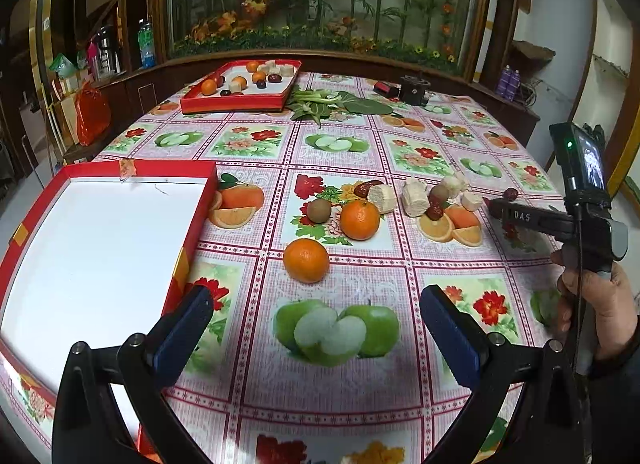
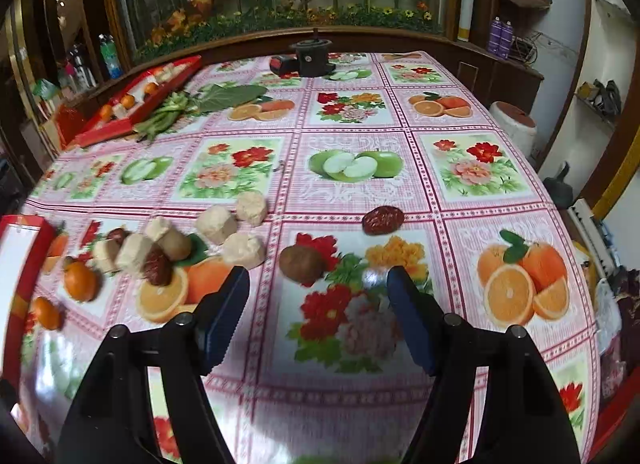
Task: Organize fruits
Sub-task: 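Grasp a brown kiwi with the right tool while the left tool grasps an orange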
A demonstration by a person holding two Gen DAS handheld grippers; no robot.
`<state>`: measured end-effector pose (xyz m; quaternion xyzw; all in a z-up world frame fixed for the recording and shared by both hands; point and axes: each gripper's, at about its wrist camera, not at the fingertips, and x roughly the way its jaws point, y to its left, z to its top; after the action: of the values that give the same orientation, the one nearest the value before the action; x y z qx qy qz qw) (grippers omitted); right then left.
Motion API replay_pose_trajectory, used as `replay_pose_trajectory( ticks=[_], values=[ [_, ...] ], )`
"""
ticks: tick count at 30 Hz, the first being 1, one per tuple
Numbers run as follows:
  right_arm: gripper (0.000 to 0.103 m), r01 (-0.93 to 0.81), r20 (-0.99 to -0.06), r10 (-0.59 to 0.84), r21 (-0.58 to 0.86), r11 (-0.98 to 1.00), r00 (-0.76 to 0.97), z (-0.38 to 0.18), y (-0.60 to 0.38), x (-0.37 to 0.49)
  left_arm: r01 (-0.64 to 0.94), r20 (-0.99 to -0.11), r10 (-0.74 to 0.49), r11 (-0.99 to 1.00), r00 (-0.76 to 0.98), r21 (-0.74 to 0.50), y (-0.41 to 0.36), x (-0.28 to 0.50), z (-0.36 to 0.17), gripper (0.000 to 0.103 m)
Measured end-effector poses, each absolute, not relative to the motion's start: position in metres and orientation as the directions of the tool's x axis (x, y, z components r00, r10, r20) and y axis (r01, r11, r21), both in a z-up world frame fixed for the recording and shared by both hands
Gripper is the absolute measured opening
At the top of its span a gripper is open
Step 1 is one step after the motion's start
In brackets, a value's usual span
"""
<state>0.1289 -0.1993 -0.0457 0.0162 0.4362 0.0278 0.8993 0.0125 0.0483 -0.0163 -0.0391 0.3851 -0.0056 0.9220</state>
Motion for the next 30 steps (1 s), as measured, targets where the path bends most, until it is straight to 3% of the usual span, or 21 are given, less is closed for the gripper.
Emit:
replay_pose_trajectory(
  ticks=[2,4,7,11,13,20,23,25,30],
  values=[
    [0.062,-0.035,-0.796,0.05,0.036,0.999,0.604,-0.05,-0.198,0.136,-0.023,-0.713,-0.038,0.997,0.701,-0.076,0.048,0.016,-0.017,0.102],
    [0.045,-0.033,-0.816,0.045,0.032,0.999,0.576,-0.058,-0.196,0.144,-0.025,-0.721,-0.034,0.997,0.692,-0.072,0.044,0.021,-0.018,0.102],
    [0.027,-0.036,-0.817,0.026,0.006,0.999,0.576,-0.061,-0.193,0.143,-0.02,-0.73,-0.037,0.997,0.683,-0.069,0.039,0.032,-0.02,0.099],
    [0.027,-0.03,-0.805,0.042,0.03,0.999,0.591,-0.059,-0.196,0.136,-0.02,-0.745,-0.034,0.998,0.666,-0.064,0.03,0.051,-0.023,0.095],
    [0.027,-0.018,-0.789,0.055,0.055,0.998,0.612,-0.056,-0.199,0.129,-0.018,-0.764,-0.04,0.998,0.644,-0.068,0.023,0.066,-0.028,0.087],
    [0.027,-0.039,-0.72,0.127,0.137,0.99,0.682,-0.038,-0.206,0.119,-0.045,-0.773,0.01,0.999,0.635,-0.024,0.007,0.093,-0.034,0.082],
    [0.027,-0.054,-0.712,0.153,0.16,0.986,0.685,-0.038,-0.206,0.121,-0.066,-0.771,0.054,0.998,0.635,0.015,0.005,0.097,-0.037,0.069],
    [0.027,-0.064,-0.705,0.169,0.172,0.983,0.688,-0.037,-0.207,0.12,-0.071,-0.783,0.054,0.997,0.62,0.012,0.007,0.099,-0.04,0.049],
    [0.027,-0.082,-0.686,0.185,0.18,0.98,0.704,-0.032,-0.206,0.117,-0.034,-0.783,0.074,0.997,0.617,0.067,0.005,0.102,-0.041,0.045]
  ],
)
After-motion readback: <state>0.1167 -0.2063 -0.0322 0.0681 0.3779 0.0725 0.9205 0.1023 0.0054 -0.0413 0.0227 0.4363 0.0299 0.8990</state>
